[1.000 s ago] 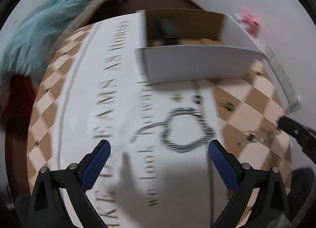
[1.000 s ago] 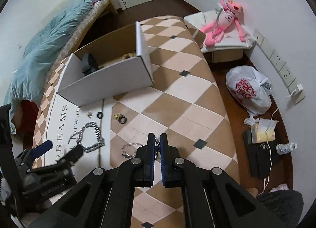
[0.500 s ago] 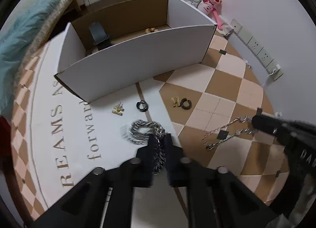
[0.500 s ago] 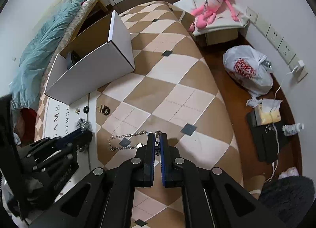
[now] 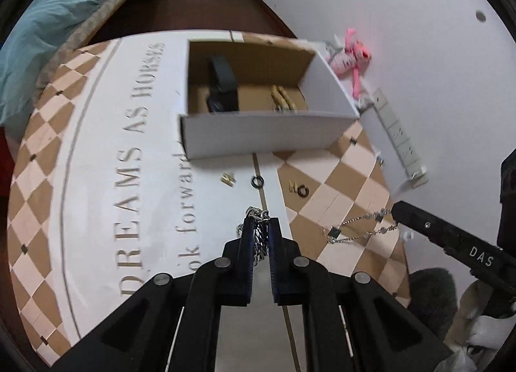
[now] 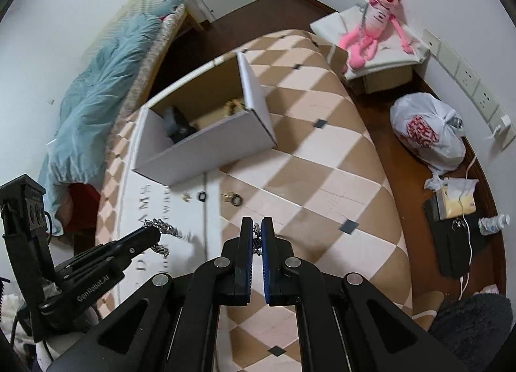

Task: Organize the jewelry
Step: 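Lower both chains into the white box and open both tools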

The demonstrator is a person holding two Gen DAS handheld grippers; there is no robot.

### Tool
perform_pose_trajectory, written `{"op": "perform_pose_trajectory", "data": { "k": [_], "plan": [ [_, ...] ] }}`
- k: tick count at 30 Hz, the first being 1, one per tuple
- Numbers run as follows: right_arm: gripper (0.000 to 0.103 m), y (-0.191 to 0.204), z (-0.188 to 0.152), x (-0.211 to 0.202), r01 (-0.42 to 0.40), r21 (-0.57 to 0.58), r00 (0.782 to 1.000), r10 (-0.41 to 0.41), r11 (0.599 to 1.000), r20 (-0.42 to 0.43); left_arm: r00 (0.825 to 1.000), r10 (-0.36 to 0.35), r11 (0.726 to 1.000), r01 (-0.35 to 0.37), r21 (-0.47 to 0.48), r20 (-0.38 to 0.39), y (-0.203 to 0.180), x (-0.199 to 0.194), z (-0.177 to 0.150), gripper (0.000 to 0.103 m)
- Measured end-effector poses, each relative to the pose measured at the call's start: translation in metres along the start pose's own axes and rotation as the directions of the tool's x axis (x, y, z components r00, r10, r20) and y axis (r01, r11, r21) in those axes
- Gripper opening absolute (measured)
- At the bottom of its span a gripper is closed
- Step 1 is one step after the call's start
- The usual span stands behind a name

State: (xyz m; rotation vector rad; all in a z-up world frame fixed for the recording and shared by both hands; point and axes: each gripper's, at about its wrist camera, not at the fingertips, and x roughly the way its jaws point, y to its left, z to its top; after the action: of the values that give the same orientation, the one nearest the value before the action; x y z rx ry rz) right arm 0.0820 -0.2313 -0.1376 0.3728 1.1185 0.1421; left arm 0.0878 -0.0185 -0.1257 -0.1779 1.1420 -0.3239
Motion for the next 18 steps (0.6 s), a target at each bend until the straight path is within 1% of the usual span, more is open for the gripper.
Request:
{"op": "perform_pose_trajectory", "data": {
  "k": [5, 9, 12, 14, 16, 17, 18],
  "plan": [
    [0.005, 0.018, 0.011, -0.017, -0.049, -0.034, 0.999, 0.05, 0.998, 0.02, 0.998, -0.022, 1.0, 0.023, -0.012, 0.055, -0.003, -0.024, 0.012, 0.006],
    [0.005, 0.035, 0.032, -0.036, -0.087, -0.074, 0.995, 0.091, 0.993, 0.046, 0.994, -0.058, 0.998, 0.059, -0.004, 0.096, -0.009, -0.045, 0.031, 0.006],
    [0.005, 0.051, 0.055, -0.049, -0.104, -0.111, 0.991, 0.112, 0.988, 0.068, 0.987, -0.087, 0.996, 0.086, 0.014, 0.135, -0.016, -0.063, 0.054, 0.006],
    [0.005, 0.063, 0.071, -0.054, -0.11, -0.138, 0.99, 0.121, 0.984, 0.077, 0.984, -0.094, 0.996, 0.091, 0.025, 0.153, -0.018, -0.07, 0.072, 0.006],
    [0.005, 0.075, 0.089, -0.055, -0.106, -0.17, 0.989, 0.121, 0.98, 0.081, 0.983, -0.102, 0.995, 0.098, 0.035, 0.151, -0.019, -0.069, 0.092, 0.006],
    [0.005, 0.081, 0.098, -0.053, -0.101, -0.183, 0.99, 0.118, 0.978, 0.081, 0.984, -0.103, 0.995, 0.1, 0.031, 0.148, -0.018, -0.067, 0.096, 0.006],
    [0.005, 0.085, 0.106, -0.049, -0.098, -0.192, 0.991, 0.114, 0.976, 0.076, 0.985, -0.108, 0.994, 0.106, 0.024, 0.134, -0.016, -0.061, 0.107, 0.006]
  ]
}}
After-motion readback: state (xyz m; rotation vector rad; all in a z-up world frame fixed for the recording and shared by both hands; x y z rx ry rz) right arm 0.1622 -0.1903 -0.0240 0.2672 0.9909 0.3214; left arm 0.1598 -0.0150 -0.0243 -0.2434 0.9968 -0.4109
